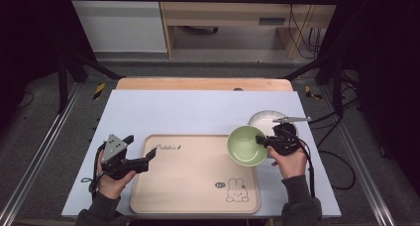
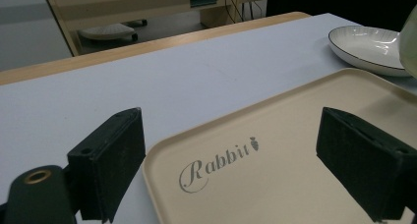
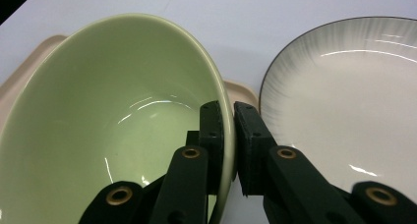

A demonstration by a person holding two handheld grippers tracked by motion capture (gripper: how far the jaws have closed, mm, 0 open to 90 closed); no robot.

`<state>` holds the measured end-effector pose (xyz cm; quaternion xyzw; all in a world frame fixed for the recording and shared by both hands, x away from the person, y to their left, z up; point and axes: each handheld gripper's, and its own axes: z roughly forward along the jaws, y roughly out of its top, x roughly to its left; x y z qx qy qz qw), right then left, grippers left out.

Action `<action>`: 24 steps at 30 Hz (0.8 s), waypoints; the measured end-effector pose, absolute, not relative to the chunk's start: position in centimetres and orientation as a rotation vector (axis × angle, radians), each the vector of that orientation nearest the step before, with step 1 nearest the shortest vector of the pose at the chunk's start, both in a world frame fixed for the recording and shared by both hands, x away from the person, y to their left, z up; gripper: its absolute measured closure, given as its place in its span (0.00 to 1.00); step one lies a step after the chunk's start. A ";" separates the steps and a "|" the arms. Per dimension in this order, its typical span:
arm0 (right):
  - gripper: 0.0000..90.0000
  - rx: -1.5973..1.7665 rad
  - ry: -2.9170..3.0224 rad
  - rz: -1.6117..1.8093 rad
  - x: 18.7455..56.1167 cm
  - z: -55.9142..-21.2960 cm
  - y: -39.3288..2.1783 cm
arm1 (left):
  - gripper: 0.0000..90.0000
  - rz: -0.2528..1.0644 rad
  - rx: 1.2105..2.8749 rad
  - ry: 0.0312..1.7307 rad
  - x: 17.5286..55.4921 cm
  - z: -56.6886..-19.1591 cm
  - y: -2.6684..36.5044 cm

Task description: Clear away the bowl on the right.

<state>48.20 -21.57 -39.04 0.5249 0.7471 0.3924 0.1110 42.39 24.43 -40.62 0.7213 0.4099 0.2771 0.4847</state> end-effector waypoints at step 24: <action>0.93 1.428 2.285 1.224 48.0 -38.0 -16.9 | 0.12 0.673 1.752 0.982 42.2 -40.3 24.5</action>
